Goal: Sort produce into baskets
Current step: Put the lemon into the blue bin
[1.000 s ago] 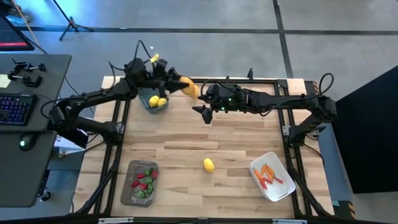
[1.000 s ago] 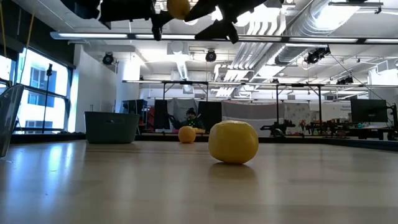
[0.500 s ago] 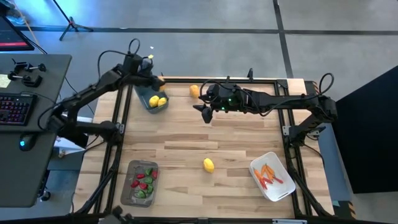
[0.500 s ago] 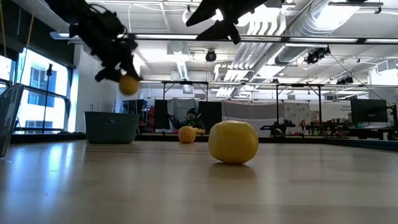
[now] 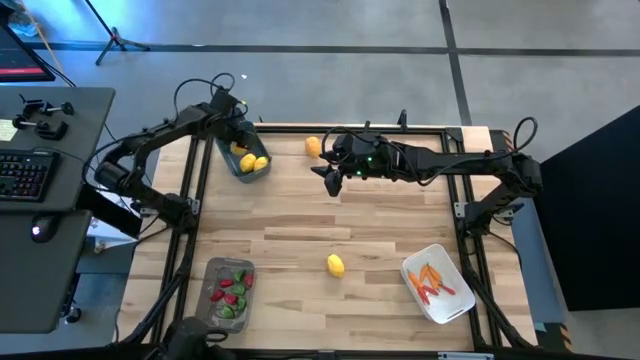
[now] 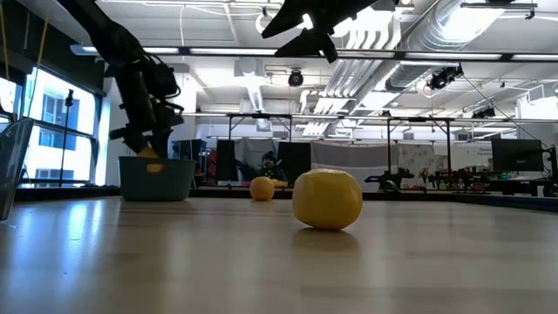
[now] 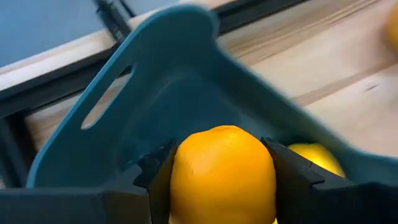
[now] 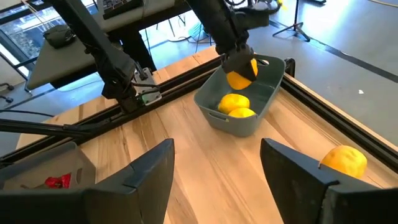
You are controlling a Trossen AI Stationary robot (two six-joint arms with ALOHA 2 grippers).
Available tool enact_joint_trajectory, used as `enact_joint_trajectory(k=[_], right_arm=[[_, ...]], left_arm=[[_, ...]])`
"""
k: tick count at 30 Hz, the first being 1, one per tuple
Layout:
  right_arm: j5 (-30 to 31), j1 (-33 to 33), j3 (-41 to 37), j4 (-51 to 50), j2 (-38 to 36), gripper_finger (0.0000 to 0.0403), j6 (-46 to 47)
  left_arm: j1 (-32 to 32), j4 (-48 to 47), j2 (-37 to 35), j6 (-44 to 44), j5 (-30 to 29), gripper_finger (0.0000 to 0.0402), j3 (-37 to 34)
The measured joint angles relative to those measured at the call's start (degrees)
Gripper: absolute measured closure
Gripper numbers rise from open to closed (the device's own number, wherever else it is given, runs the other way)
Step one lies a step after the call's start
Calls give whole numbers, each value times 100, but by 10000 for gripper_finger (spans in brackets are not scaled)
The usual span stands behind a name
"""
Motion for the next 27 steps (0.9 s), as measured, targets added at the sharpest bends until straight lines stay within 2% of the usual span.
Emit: enact_joint_trajectory(k=[13,20,27], right_arm=[[61,-2,0,0,0,176,-23],[63,-2,0,0,0,176,-145],[65,-2,0,0,-2,176,-149]], left_arm=[[0,-435,197,273,-172,168,0],[-2,-578,197,525,-426,164,0],[-2,-654,196,717,-424,163,0]])
